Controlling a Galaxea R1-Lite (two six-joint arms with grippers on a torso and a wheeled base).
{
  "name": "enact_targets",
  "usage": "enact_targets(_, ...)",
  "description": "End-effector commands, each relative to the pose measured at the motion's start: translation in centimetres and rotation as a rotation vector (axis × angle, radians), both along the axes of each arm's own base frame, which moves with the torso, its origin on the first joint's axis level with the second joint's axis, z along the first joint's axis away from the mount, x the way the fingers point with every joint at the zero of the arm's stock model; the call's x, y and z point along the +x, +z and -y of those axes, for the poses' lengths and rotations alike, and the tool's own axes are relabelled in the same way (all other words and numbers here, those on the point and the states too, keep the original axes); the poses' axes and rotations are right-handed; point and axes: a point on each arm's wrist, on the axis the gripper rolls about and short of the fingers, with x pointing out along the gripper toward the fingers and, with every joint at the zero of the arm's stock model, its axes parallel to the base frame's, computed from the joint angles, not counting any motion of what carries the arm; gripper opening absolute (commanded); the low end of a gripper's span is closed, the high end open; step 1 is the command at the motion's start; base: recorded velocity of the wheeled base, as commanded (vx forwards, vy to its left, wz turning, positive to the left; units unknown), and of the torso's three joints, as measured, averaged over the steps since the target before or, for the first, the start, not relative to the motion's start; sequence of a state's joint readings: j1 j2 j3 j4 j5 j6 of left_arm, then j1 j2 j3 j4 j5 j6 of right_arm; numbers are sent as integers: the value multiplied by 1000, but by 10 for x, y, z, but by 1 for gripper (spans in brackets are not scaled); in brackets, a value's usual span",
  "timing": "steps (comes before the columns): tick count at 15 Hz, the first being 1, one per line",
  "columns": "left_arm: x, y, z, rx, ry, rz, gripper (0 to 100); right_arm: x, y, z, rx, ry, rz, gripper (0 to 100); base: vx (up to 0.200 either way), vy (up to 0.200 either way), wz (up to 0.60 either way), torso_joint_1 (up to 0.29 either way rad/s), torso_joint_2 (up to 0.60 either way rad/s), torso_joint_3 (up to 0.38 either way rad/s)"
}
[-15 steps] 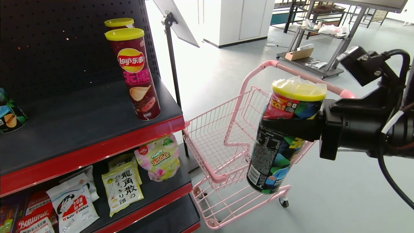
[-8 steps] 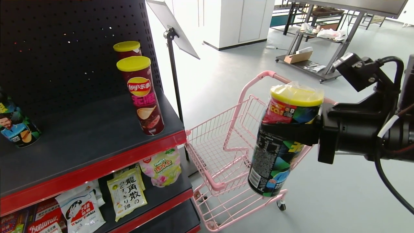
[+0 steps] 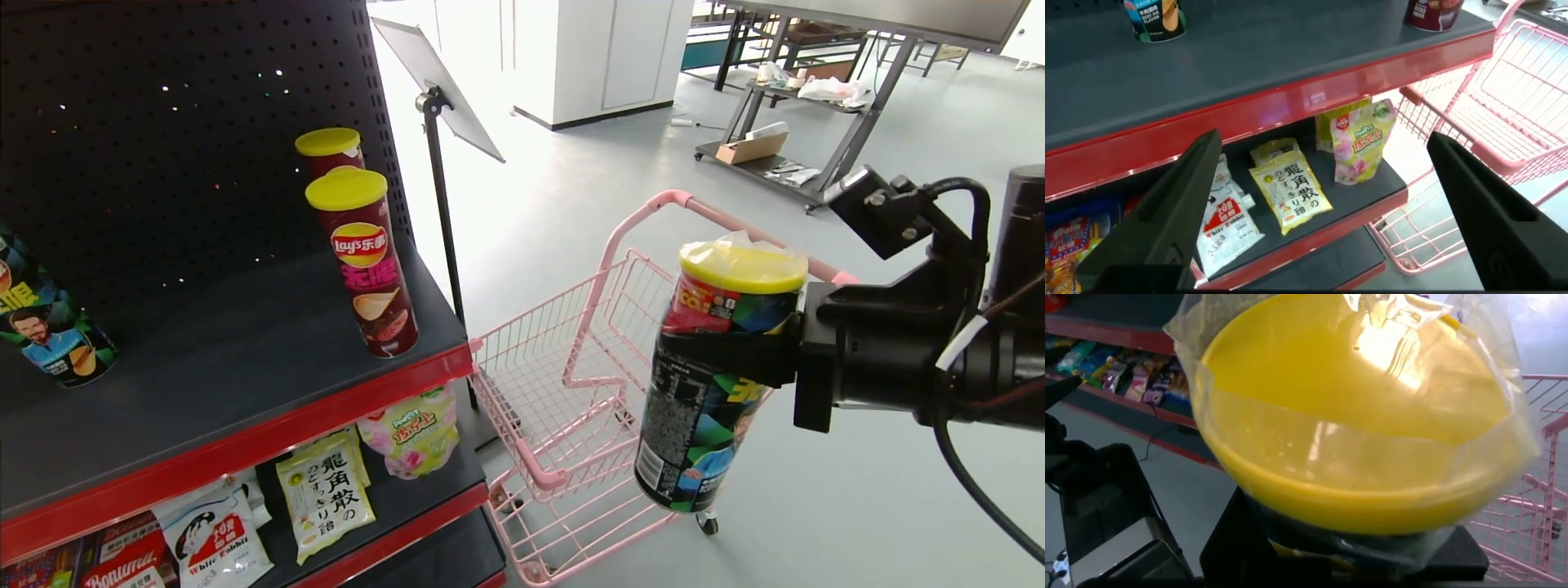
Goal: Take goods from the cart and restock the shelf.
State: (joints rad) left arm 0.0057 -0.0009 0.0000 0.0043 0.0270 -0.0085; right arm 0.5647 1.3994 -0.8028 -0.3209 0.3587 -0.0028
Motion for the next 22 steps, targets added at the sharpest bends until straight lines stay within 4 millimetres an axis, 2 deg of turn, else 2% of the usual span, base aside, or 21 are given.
enact_targets(1,0,0,0,-1,1,-1,100,-1,-4,0,-13,-16,-10,0,0,0,0,0,0,0)
enact_targets(7,0,0,0,-1,1,-1,100,-2,-9,1,-22,-18,-25,0,0,0,600,6,2,0)
enact_targets(9,0,0,0,-1,3,-1,100,-6,-17,4,-35,-19,-43,0,0,0,600,2,0,-2)
enact_targets(12,0,0,0,1,3,-1,100,-12,-15,9,-28,-22,-32,0,0,0,600,2,4,1)
enact_targets(16,0,0,0,1,1,-1,100,-17,-10,11,-18,-18,-11,0,0,0,0,0,0,0)
enact_targets(22,0,0,0,-1,1,-1,100,-21,-15,13,-36,-13,-11,0,0,0,100,1,1,2)
